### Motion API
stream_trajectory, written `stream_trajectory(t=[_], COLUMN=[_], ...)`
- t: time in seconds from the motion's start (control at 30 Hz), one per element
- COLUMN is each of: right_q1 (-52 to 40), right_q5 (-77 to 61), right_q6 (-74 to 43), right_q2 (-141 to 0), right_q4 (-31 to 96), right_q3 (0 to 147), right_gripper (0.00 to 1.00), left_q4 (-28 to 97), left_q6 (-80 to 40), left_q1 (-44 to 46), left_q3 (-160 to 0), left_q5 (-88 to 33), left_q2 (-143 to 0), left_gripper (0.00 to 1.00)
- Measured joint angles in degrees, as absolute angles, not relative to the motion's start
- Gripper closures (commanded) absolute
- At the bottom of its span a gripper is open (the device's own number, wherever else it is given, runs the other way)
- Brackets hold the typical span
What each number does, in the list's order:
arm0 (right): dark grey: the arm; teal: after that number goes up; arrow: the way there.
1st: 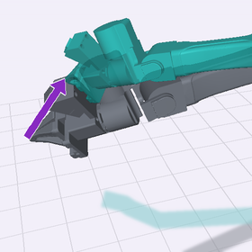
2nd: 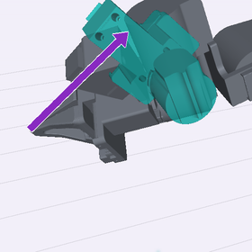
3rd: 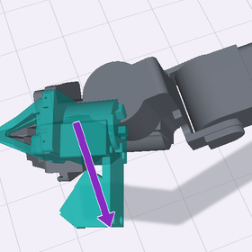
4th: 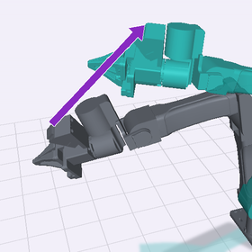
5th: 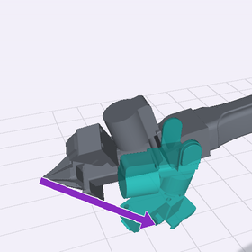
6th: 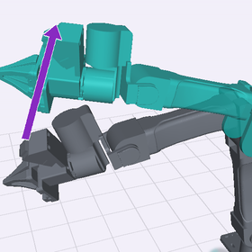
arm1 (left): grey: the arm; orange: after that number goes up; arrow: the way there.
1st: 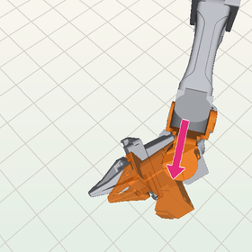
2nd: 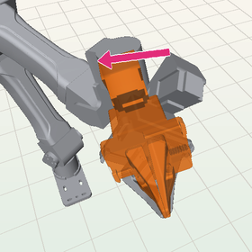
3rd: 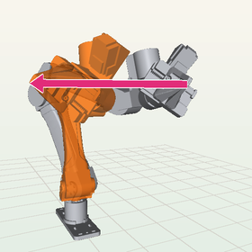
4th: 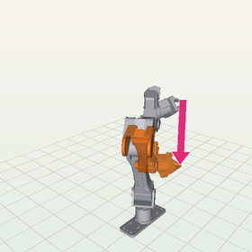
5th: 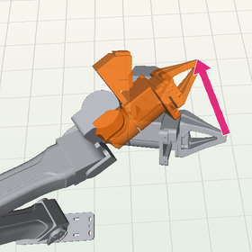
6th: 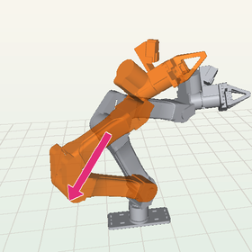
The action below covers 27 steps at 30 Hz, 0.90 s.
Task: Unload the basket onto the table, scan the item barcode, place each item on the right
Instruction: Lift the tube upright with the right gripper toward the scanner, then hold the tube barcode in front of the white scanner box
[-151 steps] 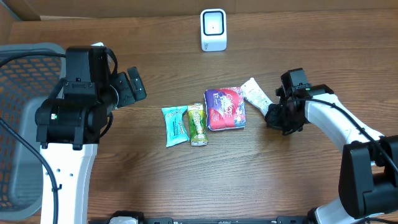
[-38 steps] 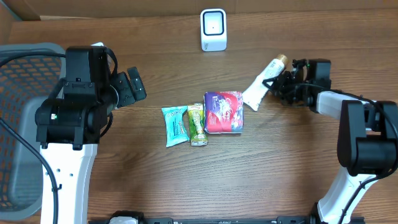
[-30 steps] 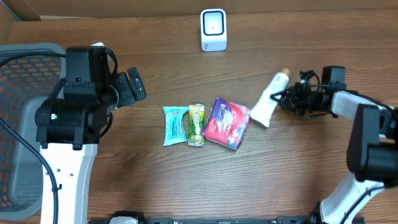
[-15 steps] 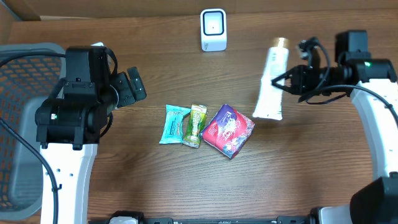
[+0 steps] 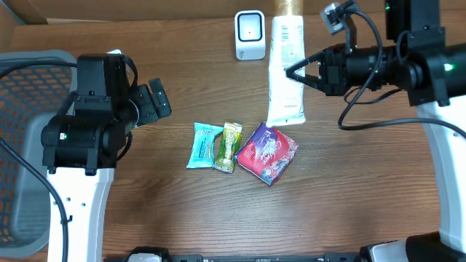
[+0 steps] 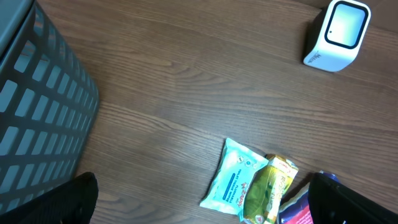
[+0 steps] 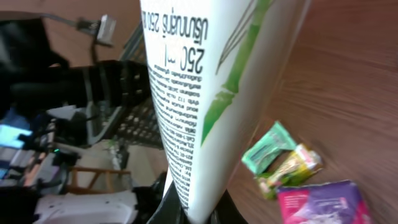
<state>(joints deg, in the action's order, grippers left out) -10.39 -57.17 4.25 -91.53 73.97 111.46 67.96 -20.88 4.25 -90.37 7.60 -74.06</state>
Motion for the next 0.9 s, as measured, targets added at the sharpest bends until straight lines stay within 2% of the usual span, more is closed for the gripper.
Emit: stream_trajectory(t=[0.27,0.4,0.53,0.63,0.73,0.9], right_q1=[-12.2,-12.2,-12.2,-12.9,-16.7,-24.5], right_q5=[-62.4,-64.6,-61.7,-51.4,-30.0,-3.6], right_q6=[6.7,7.0,2.2,-4.5,-9.0,-6.9], right_q2=[-91.6,-91.6,-91.6,-91.6,-91.9,-95.8], right_q4=[77.6,74.4,66.1,58.8,54.2,48.3], right_q3=[111.4,111.2,111.1,111.0,111.0,111.0], right_gripper=[0.97,0.96,0.96,0.96,0.96,0.96], left_q4=[68.0,68.0,68.0,68.0,68.0,68.0], left_q6=[-20.9,-20.9,-20.9,-20.9,-20.9,-20.9], left_q1=[4.3,4.3,4.3,4.3,4.3,4.3], left_q3=[-90.4,-90.4,-90.4,-90.4,-90.4,-90.4], left_q5=[7.6,7.6,7.6,7.6,7.6,7.6], left_q2=[-74.1,-74.1,-74.1,-74.1,-74.1,-74.1], left_gripper=[0.0,0.0,0.01,0.0,0.0,0.01])
